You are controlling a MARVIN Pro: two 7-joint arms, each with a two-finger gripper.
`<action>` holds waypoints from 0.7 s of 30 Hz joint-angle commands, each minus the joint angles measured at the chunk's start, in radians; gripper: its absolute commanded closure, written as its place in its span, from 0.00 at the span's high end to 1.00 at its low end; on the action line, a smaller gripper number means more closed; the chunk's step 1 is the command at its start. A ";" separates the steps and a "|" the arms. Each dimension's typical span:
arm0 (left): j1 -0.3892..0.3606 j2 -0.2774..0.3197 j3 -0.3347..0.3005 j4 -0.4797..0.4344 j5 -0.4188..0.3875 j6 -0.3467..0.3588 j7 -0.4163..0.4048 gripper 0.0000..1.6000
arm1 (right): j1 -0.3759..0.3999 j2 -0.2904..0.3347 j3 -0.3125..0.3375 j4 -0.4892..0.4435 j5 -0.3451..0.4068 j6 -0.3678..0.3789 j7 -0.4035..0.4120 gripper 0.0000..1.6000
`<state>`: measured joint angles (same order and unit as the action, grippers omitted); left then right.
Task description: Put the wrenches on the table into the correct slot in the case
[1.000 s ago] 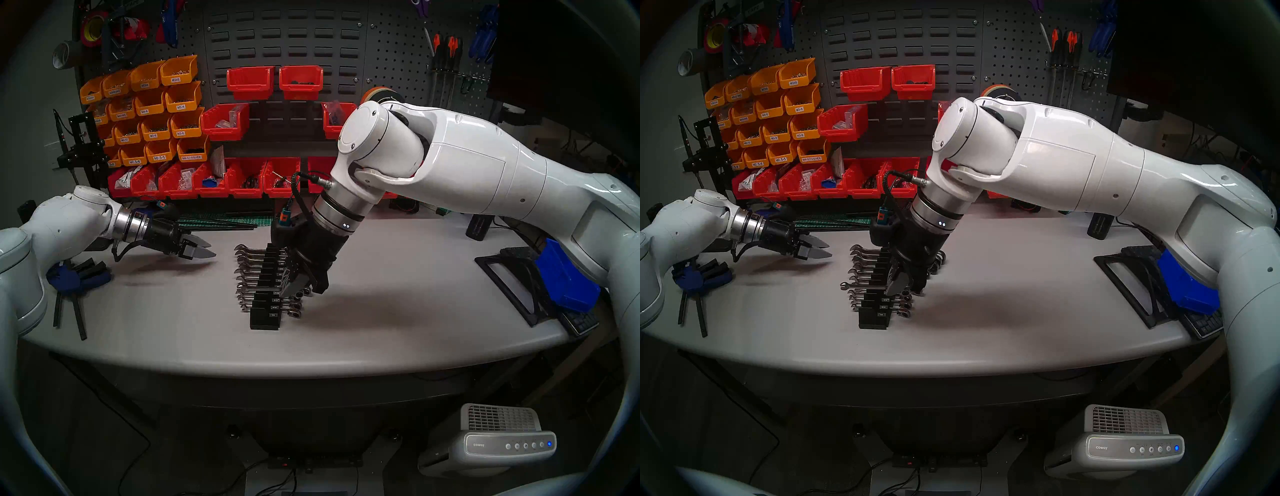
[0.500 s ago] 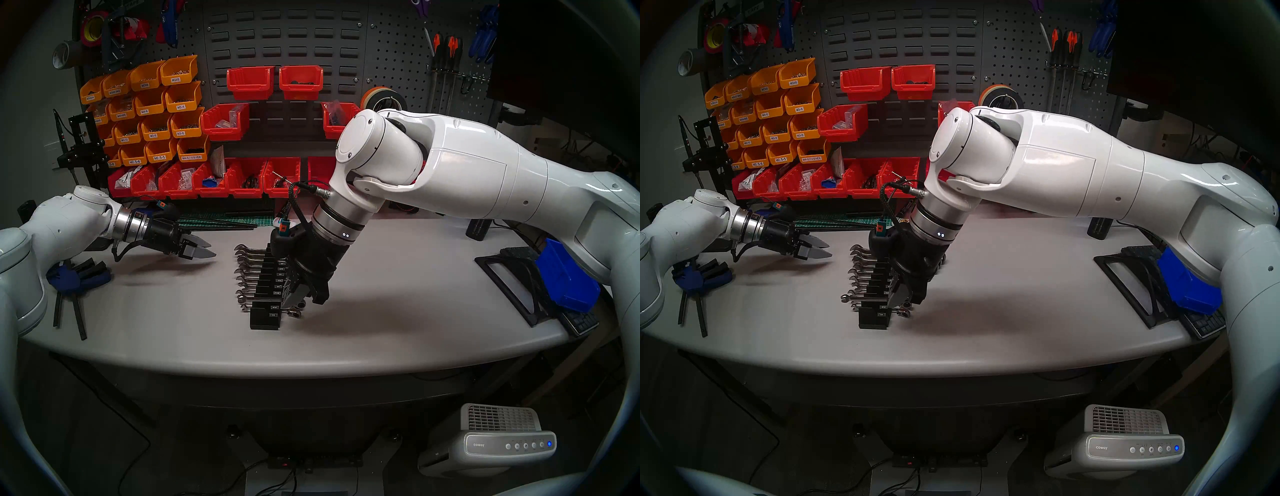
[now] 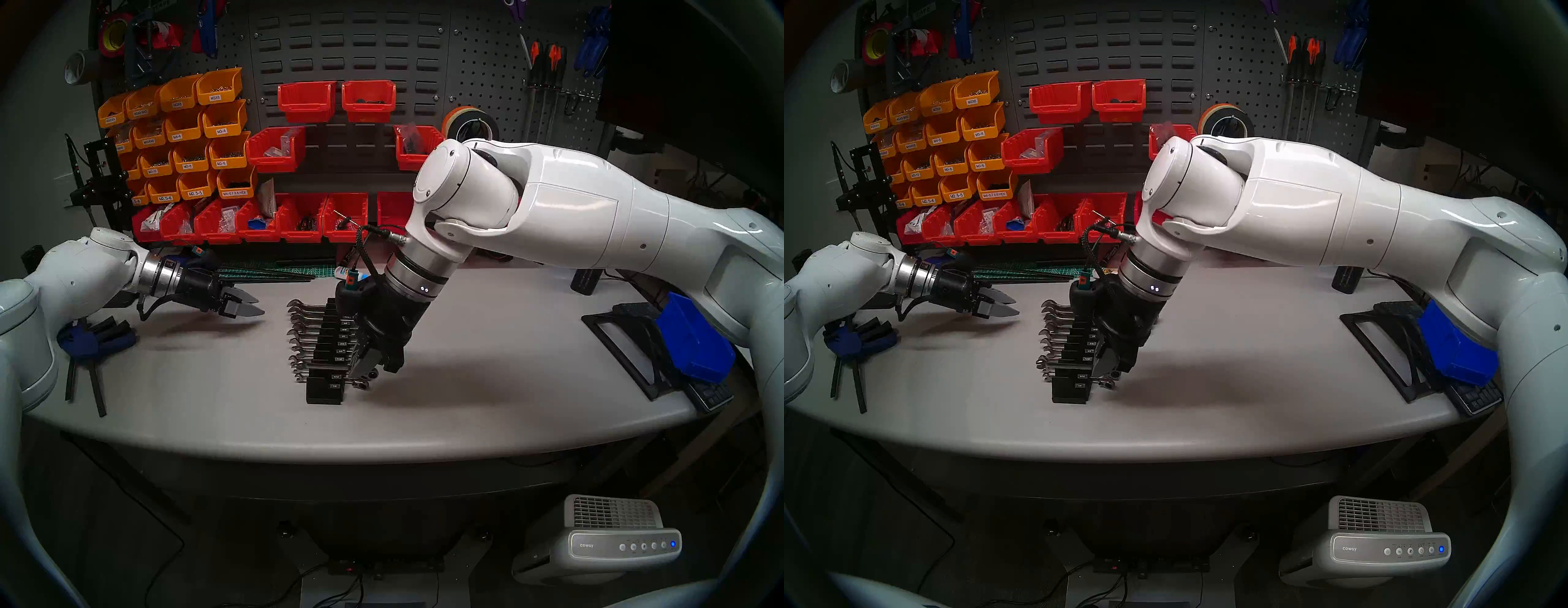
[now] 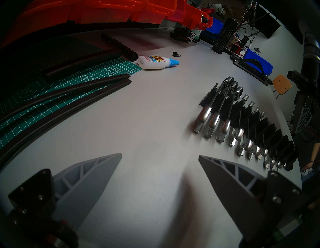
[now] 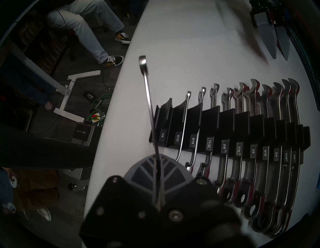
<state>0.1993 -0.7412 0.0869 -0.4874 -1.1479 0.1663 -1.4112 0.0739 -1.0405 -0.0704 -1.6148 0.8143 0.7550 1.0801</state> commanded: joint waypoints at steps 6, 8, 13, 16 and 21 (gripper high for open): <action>-0.028 -0.002 -0.010 0.002 -0.002 -0.001 -0.002 1.00 | 0.046 -0.037 -0.014 0.020 0.020 -0.010 0.076 0.00; -0.028 -0.002 -0.010 0.002 -0.002 -0.001 -0.002 1.00 | 0.049 -0.044 -0.020 0.025 0.023 -0.008 0.074 0.00; -0.028 -0.002 -0.010 0.002 -0.002 -0.001 -0.002 1.00 | 0.055 -0.064 -0.034 0.038 0.029 -0.004 0.074 0.00; -0.028 -0.002 -0.010 0.002 -0.002 -0.001 -0.002 1.00 | 0.060 -0.078 -0.042 0.051 0.034 -0.002 0.072 0.00; -0.028 -0.002 -0.010 0.002 -0.002 -0.001 -0.002 1.00 | 0.069 -0.096 -0.055 0.071 0.037 0.004 0.066 0.00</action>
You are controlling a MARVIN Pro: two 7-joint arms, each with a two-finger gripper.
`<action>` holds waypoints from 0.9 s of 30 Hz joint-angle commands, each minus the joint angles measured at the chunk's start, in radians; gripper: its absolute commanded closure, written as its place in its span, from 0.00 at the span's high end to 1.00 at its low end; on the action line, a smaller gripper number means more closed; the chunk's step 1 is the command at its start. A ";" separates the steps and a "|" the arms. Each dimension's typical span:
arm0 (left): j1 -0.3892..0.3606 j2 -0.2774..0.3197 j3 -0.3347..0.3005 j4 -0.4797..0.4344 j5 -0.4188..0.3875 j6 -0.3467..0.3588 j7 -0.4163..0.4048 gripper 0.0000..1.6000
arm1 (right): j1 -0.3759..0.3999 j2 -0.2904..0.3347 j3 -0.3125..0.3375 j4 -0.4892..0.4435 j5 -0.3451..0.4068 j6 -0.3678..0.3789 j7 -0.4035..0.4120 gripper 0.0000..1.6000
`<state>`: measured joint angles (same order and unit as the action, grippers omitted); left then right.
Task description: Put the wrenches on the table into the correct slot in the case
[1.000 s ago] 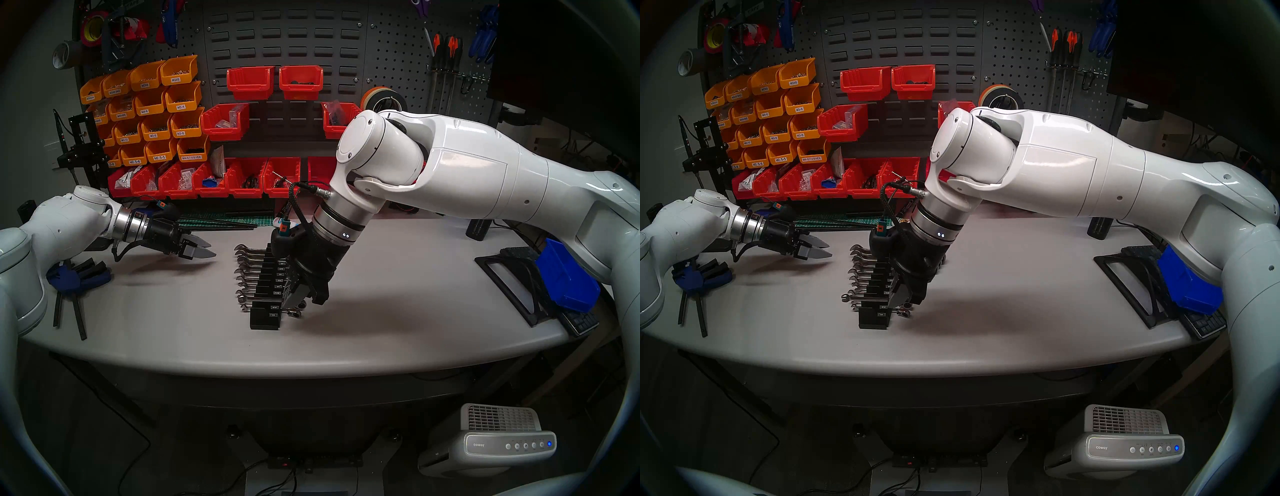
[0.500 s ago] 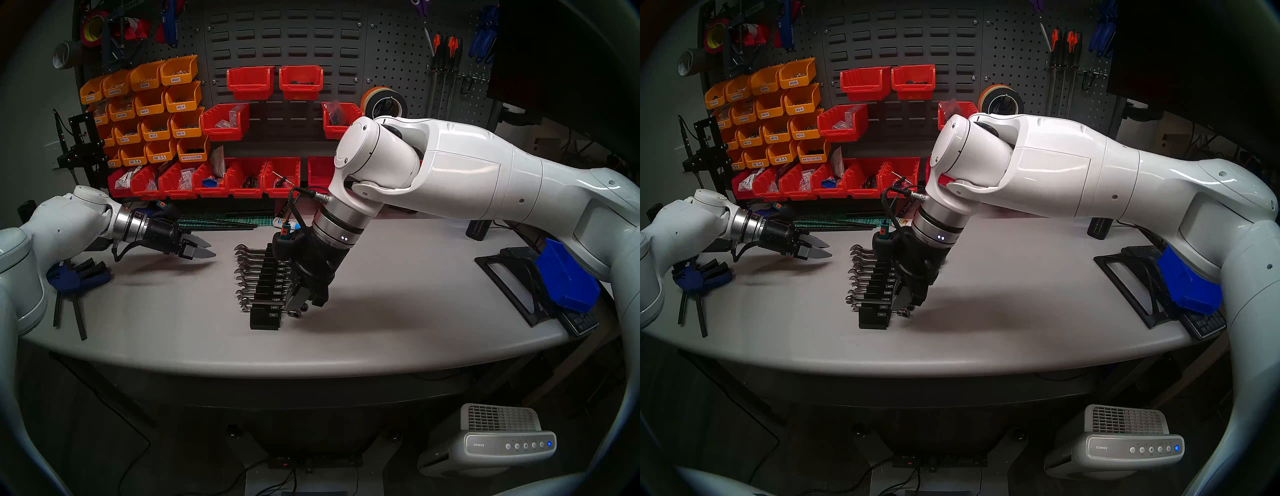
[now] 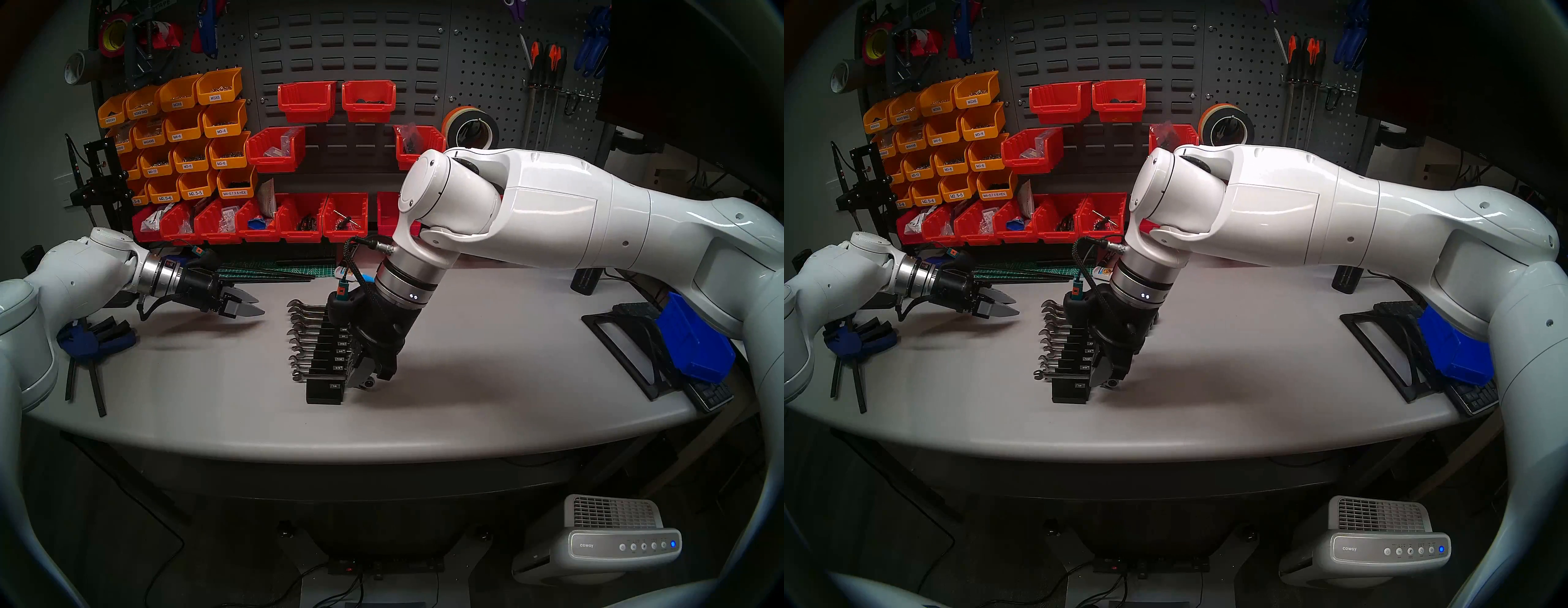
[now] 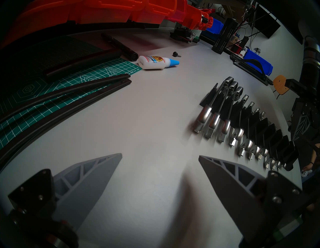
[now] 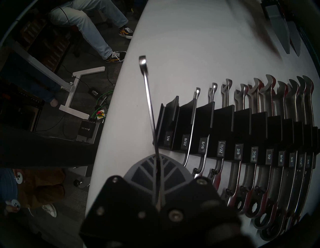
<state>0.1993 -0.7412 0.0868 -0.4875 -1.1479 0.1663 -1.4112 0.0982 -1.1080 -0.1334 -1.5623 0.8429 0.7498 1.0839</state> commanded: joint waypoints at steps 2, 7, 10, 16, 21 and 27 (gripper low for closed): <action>-0.027 -0.002 -0.010 0.002 -0.002 -0.001 -0.002 1.00 | 0.047 -0.036 0.004 0.028 0.012 0.010 0.060 0.00; -0.027 -0.002 -0.010 0.002 -0.002 -0.001 -0.002 1.00 | 0.053 -0.054 -0.004 0.050 0.017 0.013 0.054 0.00; -0.027 -0.002 -0.010 0.002 -0.002 -0.001 -0.002 1.00 | 0.059 -0.063 -0.012 0.059 0.018 0.012 0.055 0.00; -0.027 -0.002 -0.010 0.002 -0.002 -0.001 -0.002 1.00 | 0.073 -0.076 -0.029 0.071 0.022 0.011 0.064 0.00; -0.027 -0.002 -0.010 0.002 -0.002 -0.001 -0.002 1.00 | 0.085 -0.087 -0.051 0.069 0.026 0.014 0.075 0.00; -0.027 -0.002 -0.010 0.002 -0.002 -0.001 -0.002 1.00 | 0.105 -0.093 -0.077 0.065 0.031 0.008 0.090 0.00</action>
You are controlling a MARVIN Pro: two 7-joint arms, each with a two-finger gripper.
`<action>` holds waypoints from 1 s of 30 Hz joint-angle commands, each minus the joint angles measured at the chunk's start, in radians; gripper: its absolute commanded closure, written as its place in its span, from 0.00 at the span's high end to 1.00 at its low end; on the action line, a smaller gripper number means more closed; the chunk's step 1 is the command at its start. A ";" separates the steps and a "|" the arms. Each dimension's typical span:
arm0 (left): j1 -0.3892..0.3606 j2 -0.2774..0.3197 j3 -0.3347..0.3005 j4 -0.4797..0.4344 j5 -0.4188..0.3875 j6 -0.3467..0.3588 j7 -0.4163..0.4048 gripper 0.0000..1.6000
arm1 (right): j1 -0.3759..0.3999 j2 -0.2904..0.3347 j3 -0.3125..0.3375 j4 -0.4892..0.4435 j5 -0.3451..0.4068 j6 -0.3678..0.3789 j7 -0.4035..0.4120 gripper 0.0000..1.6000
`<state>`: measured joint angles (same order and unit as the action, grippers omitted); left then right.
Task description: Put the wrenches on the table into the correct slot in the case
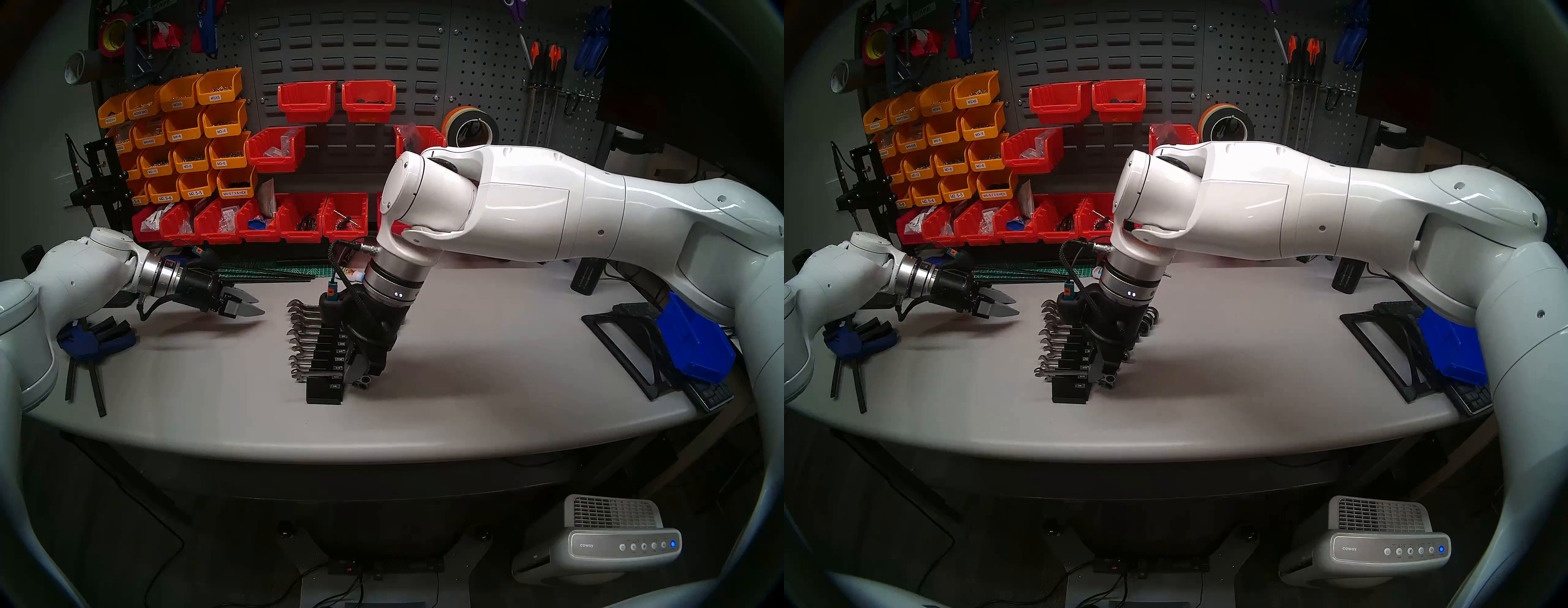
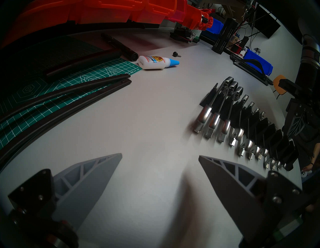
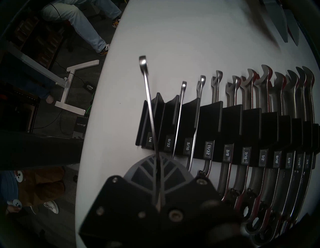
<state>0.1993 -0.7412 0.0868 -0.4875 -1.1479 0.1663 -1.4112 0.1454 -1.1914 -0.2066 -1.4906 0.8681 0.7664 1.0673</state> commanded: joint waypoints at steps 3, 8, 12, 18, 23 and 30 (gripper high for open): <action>-0.027 -0.002 -0.010 0.002 -0.002 -0.001 -0.002 1.00 | 0.069 -0.014 -0.017 -0.005 0.008 -0.016 0.113 0.00; -0.027 -0.002 -0.010 0.002 -0.002 -0.001 -0.002 1.00 | 0.089 -0.026 -0.040 -0.002 0.011 -0.027 0.122 0.00; -0.027 -0.002 -0.010 0.002 -0.002 -0.001 -0.002 1.00 | 0.102 -0.032 -0.050 0.003 0.017 -0.024 0.112 0.00; -0.027 -0.002 -0.010 0.002 -0.002 -0.001 -0.002 1.00 | 0.112 -0.044 -0.058 0.024 0.025 -0.027 0.098 0.00; -0.027 -0.002 -0.010 0.002 -0.002 -0.001 -0.002 1.00 | 0.119 -0.054 -0.062 0.036 0.031 -0.032 0.092 0.00; -0.027 -0.002 -0.010 0.002 -0.002 -0.001 -0.002 1.00 | 0.131 -0.069 -0.076 0.049 0.038 -0.036 0.098 0.00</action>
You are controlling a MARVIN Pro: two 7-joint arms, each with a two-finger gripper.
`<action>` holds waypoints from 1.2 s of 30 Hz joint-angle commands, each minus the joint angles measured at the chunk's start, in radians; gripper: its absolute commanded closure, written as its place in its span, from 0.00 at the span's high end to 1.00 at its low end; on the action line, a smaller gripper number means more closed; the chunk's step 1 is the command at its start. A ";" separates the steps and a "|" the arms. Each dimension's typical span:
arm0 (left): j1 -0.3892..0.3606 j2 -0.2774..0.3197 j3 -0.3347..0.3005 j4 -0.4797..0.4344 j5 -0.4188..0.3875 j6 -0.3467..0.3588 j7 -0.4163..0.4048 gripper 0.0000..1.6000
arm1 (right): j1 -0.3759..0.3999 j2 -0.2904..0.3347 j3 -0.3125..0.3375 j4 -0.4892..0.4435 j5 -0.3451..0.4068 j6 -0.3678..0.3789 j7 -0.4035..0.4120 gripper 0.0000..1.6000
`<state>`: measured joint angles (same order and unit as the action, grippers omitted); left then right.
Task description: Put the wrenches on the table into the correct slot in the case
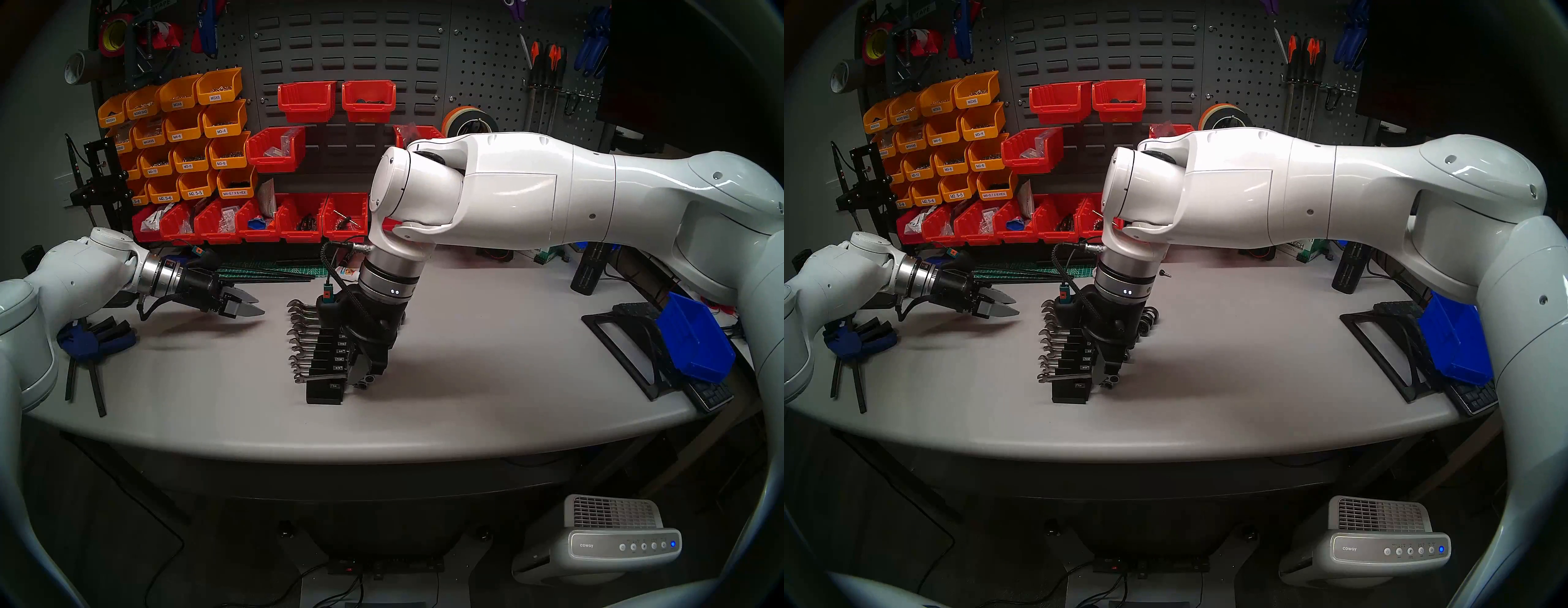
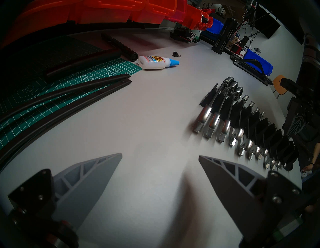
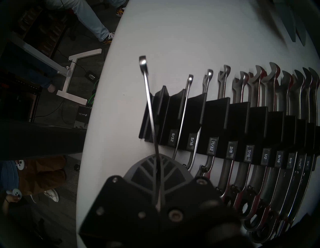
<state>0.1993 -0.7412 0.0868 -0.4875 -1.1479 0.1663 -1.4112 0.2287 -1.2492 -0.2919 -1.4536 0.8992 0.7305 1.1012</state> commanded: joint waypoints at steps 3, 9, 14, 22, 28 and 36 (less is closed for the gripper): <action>-0.028 -0.002 -0.010 0.002 -0.002 -0.001 -0.002 1.00 | 0.054 -0.021 0.002 0.018 0.009 0.003 0.068 0.00; -0.028 -0.002 -0.010 0.002 -0.002 -0.001 -0.002 1.00 | 0.060 -0.039 -0.011 0.030 0.014 0.013 0.061 0.00; -0.028 -0.002 -0.010 0.002 -0.002 -0.001 -0.002 1.00 | 0.058 -0.056 -0.016 0.058 0.025 0.014 0.047 0.00; -0.028 -0.002 -0.010 0.002 -0.002 -0.001 -0.002 1.00 | 0.060 -0.070 -0.029 0.081 0.033 0.006 0.047 0.00; -0.028 -0.002 -0.010 0.002 -0.002 -0.001 -0.002 1.00 | 0.067 -0.071 -0.049 0.071 0.039 -0.005 0.073 0.00; -0.028 -0.002 -0.010 0.002 -0.001 -0.001 -0.002 1.00 | 0.077 -0.070 -0.072 0.041 0.041 -0.007 0.071 0.00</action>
<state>0.1993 -0.7412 0.0867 -0.4874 -1.1479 0.1663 -1.4113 0.2710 -1.3221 -0.3581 -1.3914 0.9350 0.7241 1.1052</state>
